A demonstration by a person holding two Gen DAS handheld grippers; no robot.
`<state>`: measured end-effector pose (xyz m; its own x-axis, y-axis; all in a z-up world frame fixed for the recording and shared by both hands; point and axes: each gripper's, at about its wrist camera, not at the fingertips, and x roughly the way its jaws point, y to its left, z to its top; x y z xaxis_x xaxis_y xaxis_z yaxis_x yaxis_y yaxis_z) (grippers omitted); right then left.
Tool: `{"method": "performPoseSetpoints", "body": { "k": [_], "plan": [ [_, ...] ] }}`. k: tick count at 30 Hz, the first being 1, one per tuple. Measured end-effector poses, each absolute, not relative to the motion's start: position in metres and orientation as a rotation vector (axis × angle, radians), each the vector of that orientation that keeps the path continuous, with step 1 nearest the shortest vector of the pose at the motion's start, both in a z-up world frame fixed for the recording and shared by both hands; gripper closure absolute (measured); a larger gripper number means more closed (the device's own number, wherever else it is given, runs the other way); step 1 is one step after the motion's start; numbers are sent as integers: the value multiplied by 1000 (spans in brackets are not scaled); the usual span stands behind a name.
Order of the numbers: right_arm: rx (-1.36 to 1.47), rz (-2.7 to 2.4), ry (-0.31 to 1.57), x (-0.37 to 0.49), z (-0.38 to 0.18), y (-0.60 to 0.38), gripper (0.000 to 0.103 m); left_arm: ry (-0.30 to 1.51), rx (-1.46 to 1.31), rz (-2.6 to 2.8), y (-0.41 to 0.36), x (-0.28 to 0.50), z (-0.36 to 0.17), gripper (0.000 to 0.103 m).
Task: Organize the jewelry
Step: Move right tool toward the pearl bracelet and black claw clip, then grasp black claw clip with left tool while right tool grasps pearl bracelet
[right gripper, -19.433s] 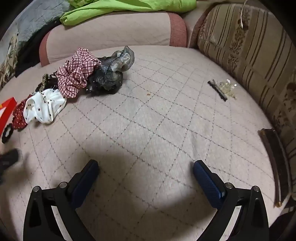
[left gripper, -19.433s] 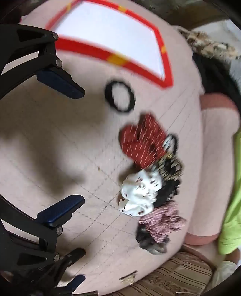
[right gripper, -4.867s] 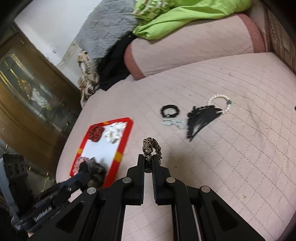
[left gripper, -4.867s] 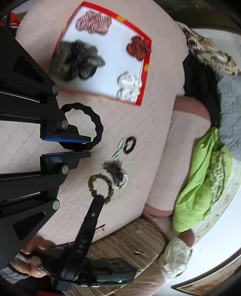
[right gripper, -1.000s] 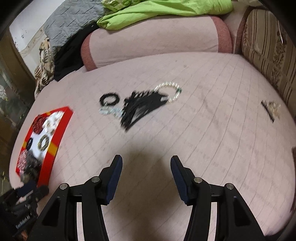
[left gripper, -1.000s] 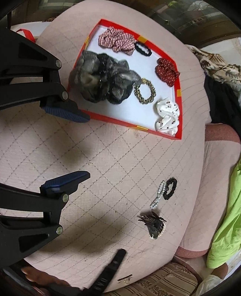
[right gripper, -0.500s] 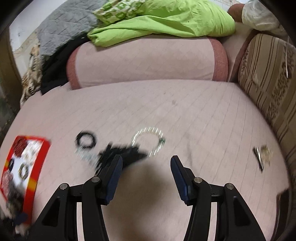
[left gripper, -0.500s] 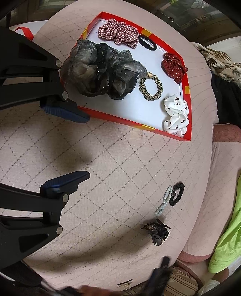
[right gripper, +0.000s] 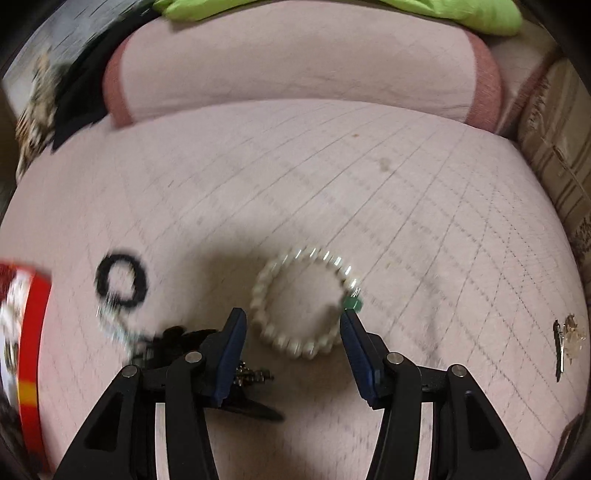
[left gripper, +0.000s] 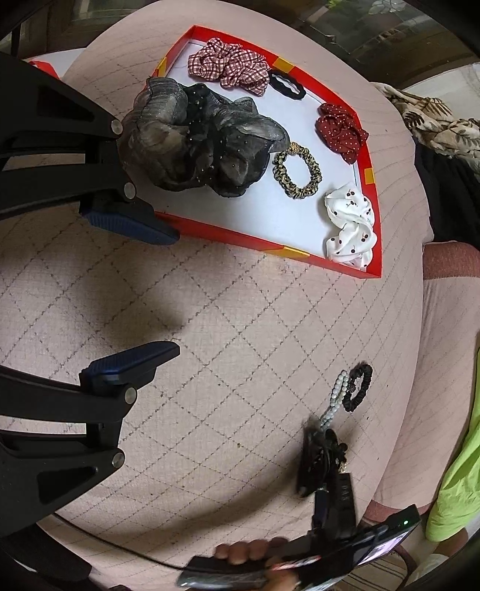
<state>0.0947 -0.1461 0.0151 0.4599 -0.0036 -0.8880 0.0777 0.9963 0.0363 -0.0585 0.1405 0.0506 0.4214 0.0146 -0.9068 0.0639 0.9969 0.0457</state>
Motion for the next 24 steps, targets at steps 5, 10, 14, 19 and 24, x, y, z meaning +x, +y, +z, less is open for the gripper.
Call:
{"method": "performPoseSetpoints", "body": {
  "k": [5,10,14,19,24],
  "plan": [
    [150,90,1153,52,14,-139,58,1126,76,-35,139,-65,55,50],
    [173,181,1174,-4,15,-129,58,1105,82,-41,135,-75,65,50],
    [158,206,1134,-44,25,-126,48,1084,87,-51,130,-85,75,50],
    [122,139,1054,-79,42,-128,44,1049,88,-81,127,-98,87,50],
    [180,107,1005,-99,52,-133,43,1079,86,-91,123,-99,84,50]
  ]
}}
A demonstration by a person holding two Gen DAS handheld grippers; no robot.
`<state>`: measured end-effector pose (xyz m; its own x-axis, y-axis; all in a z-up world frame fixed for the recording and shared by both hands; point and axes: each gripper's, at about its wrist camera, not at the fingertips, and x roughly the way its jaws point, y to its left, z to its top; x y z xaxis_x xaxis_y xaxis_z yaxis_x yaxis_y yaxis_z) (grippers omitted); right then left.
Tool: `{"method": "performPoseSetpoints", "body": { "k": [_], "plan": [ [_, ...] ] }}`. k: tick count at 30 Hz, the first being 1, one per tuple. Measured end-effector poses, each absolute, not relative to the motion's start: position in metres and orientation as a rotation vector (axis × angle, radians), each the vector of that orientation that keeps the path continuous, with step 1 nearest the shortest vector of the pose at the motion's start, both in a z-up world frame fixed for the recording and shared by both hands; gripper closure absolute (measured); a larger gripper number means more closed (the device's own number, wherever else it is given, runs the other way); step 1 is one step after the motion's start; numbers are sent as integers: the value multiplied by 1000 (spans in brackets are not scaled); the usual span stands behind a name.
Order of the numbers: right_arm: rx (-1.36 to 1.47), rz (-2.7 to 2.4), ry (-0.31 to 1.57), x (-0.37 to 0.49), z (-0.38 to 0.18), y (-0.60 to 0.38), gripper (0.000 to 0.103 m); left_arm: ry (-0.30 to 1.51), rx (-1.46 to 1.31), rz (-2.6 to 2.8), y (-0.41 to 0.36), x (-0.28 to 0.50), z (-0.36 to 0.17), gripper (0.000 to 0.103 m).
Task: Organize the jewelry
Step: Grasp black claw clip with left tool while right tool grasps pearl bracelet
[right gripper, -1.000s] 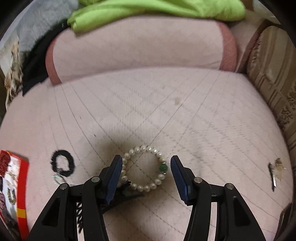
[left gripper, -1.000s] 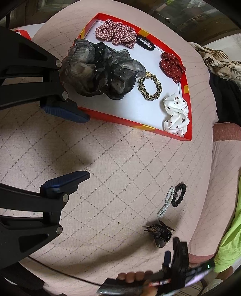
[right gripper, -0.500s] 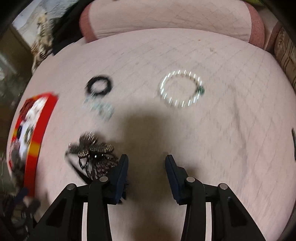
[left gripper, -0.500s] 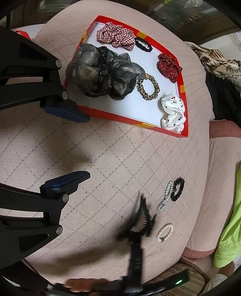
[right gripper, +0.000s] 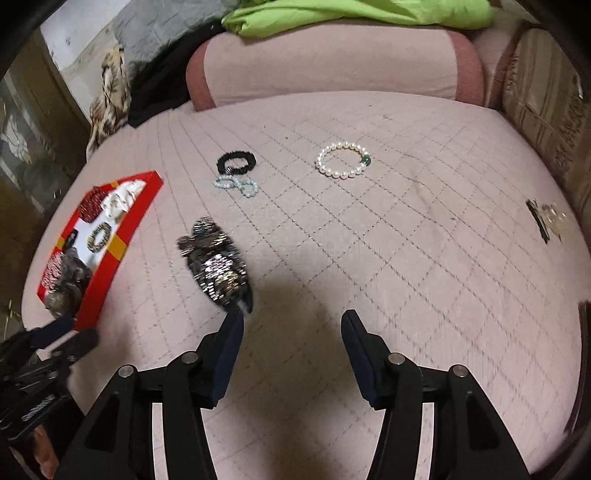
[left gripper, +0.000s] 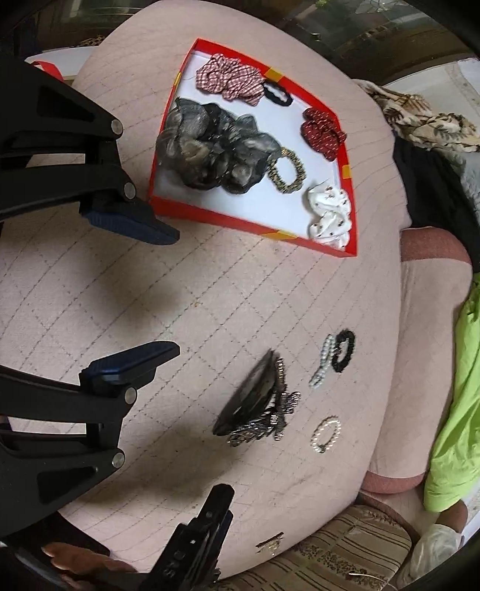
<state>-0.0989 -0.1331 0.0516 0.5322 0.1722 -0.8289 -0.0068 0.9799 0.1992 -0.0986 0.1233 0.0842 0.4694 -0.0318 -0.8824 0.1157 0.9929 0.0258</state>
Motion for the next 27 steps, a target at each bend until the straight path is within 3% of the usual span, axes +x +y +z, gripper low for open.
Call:
{"method": "performPoseSetpoints", "body": {
  "k": [14,27],
  "plan": [
    [211,18,947,-101,50,-162,40,1057,85,-122,109,-97,89,50],
    [215,11,905,-68,48,-185,40,1107,-51,-311,47,-18,69,50]
  ]
}}
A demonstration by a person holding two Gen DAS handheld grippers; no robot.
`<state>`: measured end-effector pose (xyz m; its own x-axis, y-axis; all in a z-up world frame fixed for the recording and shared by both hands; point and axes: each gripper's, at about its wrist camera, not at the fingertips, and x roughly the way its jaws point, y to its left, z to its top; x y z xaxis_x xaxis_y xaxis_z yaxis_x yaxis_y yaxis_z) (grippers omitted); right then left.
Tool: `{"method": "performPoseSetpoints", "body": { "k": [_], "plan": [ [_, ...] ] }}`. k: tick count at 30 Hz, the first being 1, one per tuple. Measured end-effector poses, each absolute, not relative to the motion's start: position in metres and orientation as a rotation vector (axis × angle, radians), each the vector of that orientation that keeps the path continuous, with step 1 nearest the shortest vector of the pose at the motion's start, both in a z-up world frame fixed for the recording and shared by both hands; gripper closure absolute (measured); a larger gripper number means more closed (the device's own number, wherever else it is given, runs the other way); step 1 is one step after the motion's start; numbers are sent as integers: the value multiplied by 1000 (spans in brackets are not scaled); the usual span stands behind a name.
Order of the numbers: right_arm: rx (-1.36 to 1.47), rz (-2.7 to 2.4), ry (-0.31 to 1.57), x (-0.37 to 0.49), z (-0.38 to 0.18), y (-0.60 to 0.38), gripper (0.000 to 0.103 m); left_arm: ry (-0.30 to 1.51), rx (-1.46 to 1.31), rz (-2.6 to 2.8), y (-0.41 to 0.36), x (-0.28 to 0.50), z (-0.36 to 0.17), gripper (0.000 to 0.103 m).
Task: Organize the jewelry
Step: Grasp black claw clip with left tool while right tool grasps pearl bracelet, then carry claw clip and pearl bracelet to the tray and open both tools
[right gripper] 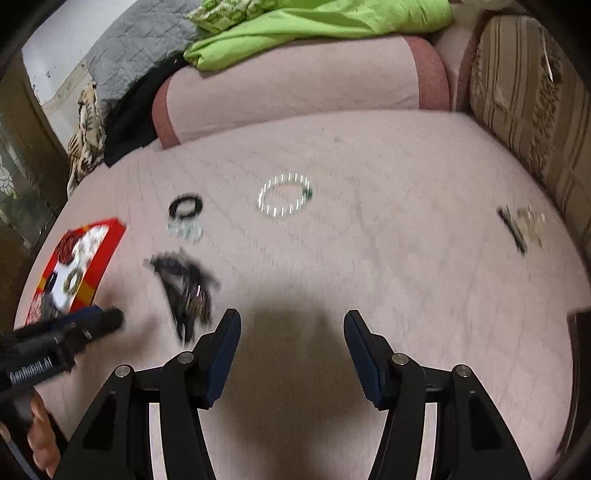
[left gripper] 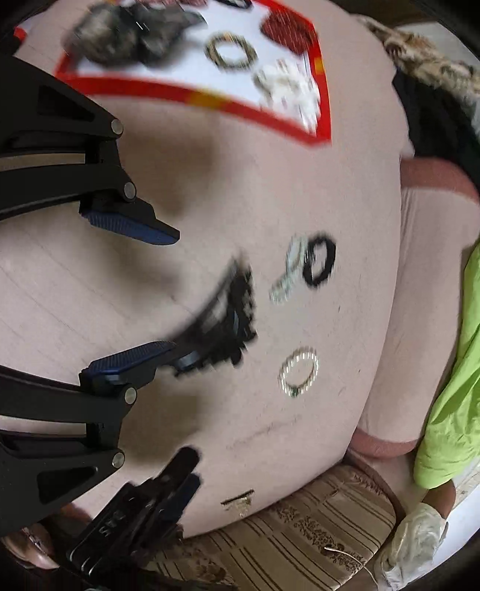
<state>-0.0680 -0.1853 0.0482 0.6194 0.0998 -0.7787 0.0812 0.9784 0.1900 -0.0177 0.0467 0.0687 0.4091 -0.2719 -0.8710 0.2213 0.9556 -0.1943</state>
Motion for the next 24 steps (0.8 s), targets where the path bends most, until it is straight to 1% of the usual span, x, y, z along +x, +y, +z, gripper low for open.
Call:
{"method": "performPoseSetpoints", "body": {
  "k": [3,9,10,12,16,18,19,20,24],
  "plan": [
    [188,-13,886,-32,52,-193,40,1120,-39,-345,18,-3,58,44],
    [193,-17,937,43,39,-199,40,1164,-14,-328,-9,20,33,45],
    [194,-18,948,52,36,-199,40,1173,-16,-323,-9,23,29,57],
    [198,-21,971,67,26,-196,41,1187,-36,-327,-2,25,26,74],
    [171,-39,1021,89,6,-190,57,1170,-51,-313,25,23,28,74],
    [143,-61,1007,90,6,-187,71,1164,-77,-316,37,20,27,74],
    [140,-61,1011,89,6,-187,83,1162,-92,-327,43,19,26,73],
    [147,-60,1014,89,6,-188,90,1164,-98,-336,45,17,25,73],
    [206,-45,1025,77,9,-195,93,1150,-68,-327,42,16,23,73]
  ]
}}
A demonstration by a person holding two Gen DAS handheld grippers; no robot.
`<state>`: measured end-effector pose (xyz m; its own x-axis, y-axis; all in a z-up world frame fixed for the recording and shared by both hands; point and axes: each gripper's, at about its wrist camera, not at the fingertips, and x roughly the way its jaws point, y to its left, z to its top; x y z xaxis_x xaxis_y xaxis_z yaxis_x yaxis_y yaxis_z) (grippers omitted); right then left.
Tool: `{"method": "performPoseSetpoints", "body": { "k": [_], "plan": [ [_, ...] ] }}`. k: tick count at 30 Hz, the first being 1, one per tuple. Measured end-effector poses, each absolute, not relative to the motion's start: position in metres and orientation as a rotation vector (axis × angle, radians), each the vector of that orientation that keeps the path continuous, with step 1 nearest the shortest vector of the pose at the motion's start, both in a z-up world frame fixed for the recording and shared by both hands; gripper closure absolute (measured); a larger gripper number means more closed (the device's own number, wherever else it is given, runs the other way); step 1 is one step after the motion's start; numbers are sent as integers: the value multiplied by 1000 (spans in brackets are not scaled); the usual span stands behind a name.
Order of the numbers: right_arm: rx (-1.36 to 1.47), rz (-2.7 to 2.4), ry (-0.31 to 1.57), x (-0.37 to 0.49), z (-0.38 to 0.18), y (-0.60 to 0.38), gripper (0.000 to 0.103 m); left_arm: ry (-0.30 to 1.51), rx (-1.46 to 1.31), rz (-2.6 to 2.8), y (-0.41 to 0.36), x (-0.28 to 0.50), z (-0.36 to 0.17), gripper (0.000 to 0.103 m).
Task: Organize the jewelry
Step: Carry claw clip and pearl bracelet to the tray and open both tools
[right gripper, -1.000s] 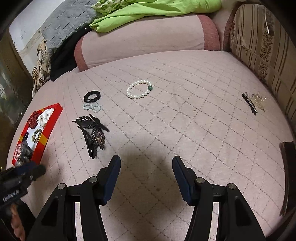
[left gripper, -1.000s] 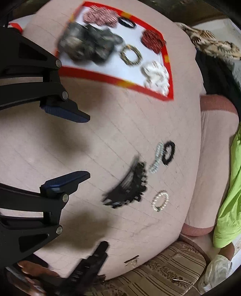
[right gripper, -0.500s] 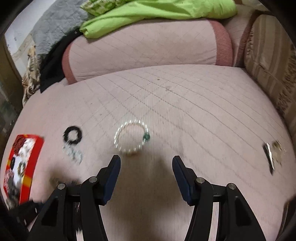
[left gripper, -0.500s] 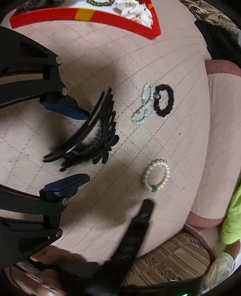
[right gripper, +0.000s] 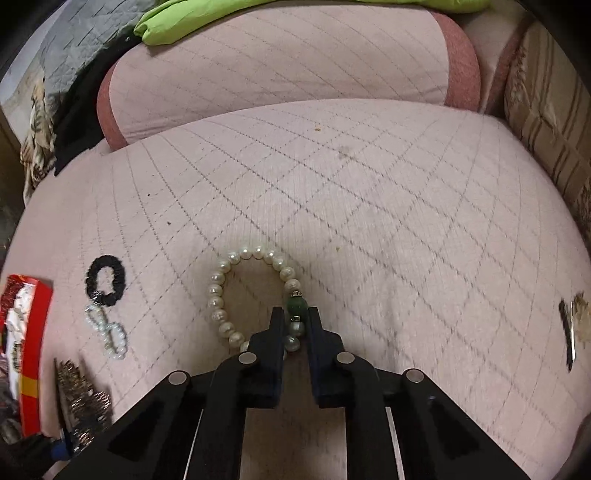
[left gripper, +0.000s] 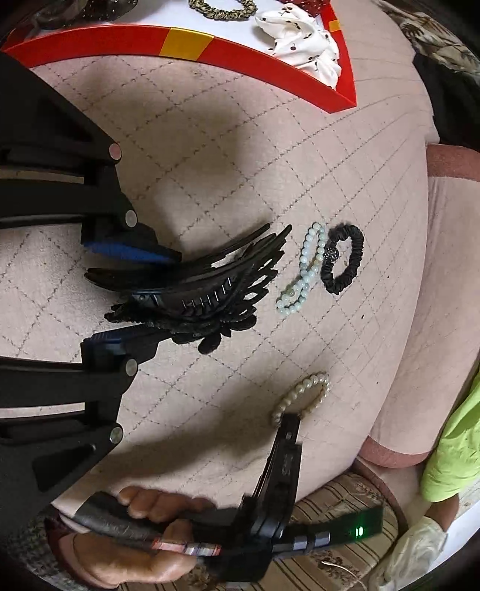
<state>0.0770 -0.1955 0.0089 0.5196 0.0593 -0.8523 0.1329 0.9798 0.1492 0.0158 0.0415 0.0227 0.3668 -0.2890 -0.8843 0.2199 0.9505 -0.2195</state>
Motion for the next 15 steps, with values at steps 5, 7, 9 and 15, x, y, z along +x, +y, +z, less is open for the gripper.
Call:
{"method": "performPoseSetpoints", "body": {
  "k": [5,7,9,15],
  "plan": [
    [252,-30,1005,42,19,-201,93,1152,-101,-353,42,17,28,74],
    [256,-28,988,28,26,-201,93,1134,-112,-356,43,12,34,74],
    [261,-27,968,9,33,-203,93,1110,-111,-359,45,5,43,74],
    [292,-6,930,-27,51,-200,93,1006,-56,-360,51,-30,85,74]
  ]
}}
